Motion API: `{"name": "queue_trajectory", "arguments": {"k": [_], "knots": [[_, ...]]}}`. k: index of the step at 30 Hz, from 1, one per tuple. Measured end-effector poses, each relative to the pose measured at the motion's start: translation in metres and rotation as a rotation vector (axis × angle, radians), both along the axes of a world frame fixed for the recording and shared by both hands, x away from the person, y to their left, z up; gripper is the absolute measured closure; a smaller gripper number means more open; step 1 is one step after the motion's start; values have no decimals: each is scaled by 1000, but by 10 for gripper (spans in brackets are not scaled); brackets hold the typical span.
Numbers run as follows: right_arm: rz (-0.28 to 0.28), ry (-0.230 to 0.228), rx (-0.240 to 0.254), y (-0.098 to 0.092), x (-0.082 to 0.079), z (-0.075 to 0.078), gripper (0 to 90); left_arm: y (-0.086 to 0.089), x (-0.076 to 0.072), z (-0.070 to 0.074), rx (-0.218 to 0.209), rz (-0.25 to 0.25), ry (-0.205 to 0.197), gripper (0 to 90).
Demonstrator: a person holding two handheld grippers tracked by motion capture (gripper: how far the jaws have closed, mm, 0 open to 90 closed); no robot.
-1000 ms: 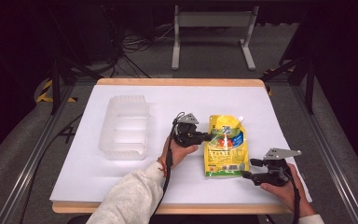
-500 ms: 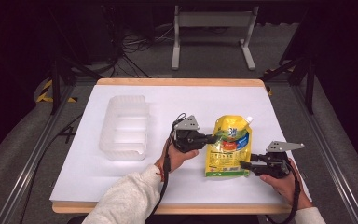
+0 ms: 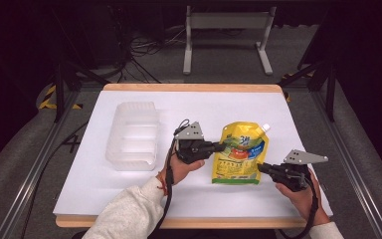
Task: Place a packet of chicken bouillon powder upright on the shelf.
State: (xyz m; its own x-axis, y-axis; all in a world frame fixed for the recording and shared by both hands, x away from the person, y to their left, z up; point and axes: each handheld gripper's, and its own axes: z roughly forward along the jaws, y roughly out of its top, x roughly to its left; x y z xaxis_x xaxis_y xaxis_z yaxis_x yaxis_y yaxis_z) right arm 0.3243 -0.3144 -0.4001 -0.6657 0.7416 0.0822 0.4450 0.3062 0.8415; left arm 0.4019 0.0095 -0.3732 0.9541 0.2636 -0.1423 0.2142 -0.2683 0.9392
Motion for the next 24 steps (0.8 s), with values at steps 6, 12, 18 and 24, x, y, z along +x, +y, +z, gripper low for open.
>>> {"name": "queue_trajectory", "arguments": {"k": [6,12,18,24], "knots": [[-3,-55,-7,17,1,11,893,17,-2,9,-1,36,-38,900],[1,-92,9,33,6,19,894,33,-2,20,1,64,-73,900],[19,-116,15,51,13,25,895,51,-3,24,5,114,-110,900],[32,-132,-3,73,20,27,895,74,-2,24,5,163,-121,900]]}}
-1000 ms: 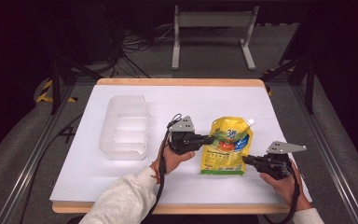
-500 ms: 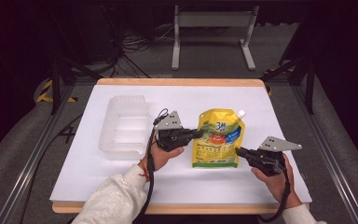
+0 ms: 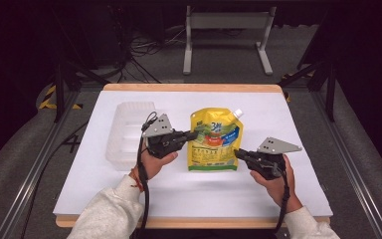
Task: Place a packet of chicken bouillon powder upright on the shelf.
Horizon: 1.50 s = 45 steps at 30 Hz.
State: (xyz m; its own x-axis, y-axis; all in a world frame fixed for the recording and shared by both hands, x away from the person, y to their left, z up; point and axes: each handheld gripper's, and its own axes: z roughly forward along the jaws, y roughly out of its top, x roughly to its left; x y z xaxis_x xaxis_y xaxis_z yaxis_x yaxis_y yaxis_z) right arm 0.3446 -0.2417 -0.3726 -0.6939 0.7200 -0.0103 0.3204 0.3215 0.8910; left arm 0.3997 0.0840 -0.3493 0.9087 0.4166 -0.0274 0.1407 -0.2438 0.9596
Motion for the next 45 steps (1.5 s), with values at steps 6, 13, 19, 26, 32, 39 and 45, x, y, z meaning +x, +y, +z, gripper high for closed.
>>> {"name": "queue_trajectory", "arguments": {"k": [6,13,19,26,32,39,45], "knots": [[18,-11,-14,20,9,3,895,15,-1,2,5,41,-17,900],[49,-26,-14,43,20,8,896,37,-4,5,26,112,-57,900],[74,-32,-18,67,32,11,896,61,-6,6,9,160,-58,900],[112,-53,2,94,42,18,897,87,-8,11,-42,231,-64,899],[132,-83,13,113,48,25,897,106,-11,17,-86,276,-80,900],[150,-101,28,136,55,27,897,125,-13,20,-117,325,-100,899],[150,-103,46,152,61,26,898,140,-11,18,-142,342,-110,898]]}}
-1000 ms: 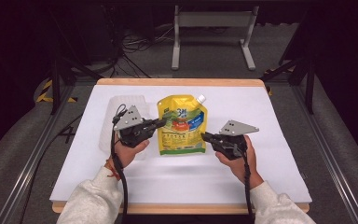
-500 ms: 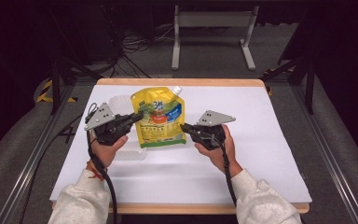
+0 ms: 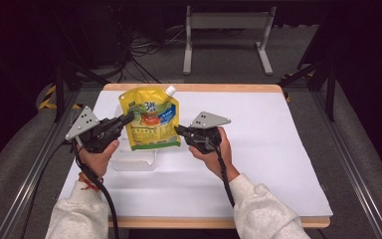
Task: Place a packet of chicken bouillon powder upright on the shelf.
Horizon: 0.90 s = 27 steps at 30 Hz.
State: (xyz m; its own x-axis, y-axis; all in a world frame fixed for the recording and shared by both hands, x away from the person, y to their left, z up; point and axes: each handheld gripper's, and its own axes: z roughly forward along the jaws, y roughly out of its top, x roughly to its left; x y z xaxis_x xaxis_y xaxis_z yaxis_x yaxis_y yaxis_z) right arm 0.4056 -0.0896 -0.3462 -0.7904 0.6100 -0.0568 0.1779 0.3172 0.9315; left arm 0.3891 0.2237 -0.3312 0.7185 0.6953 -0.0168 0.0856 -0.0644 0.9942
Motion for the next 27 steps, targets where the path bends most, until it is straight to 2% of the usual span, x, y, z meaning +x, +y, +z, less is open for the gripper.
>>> {"name": "queue_trajectory", "arguments": {"k": [8,10,12,18,21,27], "knots": [[13,12,0,20,5,-9,898,21,0,-7,-32,-31,-17,897],[17,9,-11,26,5,-11,899,25,-2,-10,-17,-26,-32,897],[17,3,-32,33,5,-13,899,30,-2,-13,-17,-35,-27,897],[31,14,-43,47,9,-21,899,45,-4,-21,-1,-26,-18,897],[38,14,-52,55,10,-26,899,52,-5,-26,-7,-22,-8,897],[35,17,-36,64,14,-29,899,60,-8,-28,-12,-25,-17,895]]}}
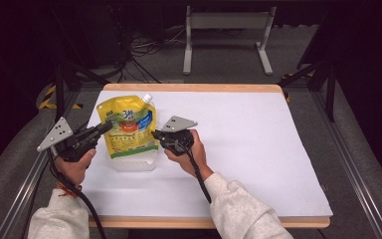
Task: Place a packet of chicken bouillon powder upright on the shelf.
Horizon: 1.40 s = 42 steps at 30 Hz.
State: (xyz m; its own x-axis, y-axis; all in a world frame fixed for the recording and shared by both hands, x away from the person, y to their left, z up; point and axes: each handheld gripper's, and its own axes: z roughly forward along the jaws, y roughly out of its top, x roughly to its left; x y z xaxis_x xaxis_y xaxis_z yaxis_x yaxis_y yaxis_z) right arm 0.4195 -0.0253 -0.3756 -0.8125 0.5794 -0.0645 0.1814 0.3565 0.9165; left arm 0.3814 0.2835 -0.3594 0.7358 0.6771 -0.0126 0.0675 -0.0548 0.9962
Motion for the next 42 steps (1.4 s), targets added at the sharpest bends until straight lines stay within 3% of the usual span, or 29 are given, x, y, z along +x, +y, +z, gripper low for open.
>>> {"name": "queue_trajectory", "arguments": {"k": [11,14,16,20,28,42], "knots": [[-25,-21,9,7,7,-3,900,-1,9,0,2,30,-14,888],[-35,-13,16,6,9,-9,900,-2,9,-5,-1,14,-11,884],[-34,-18,10,7,7,-13,900,-1,8,-6,28,14,-7,884],[-24,-5,-8,9,5,-22,900,0,6,-13,47,6,20,882],[-21,12,-40,10,5,-32,900,-4,1,-20,99,29,39,888],[-9,14,-50,11,4,-37,895,-1,-5,-28,117,45,62,890]]}}
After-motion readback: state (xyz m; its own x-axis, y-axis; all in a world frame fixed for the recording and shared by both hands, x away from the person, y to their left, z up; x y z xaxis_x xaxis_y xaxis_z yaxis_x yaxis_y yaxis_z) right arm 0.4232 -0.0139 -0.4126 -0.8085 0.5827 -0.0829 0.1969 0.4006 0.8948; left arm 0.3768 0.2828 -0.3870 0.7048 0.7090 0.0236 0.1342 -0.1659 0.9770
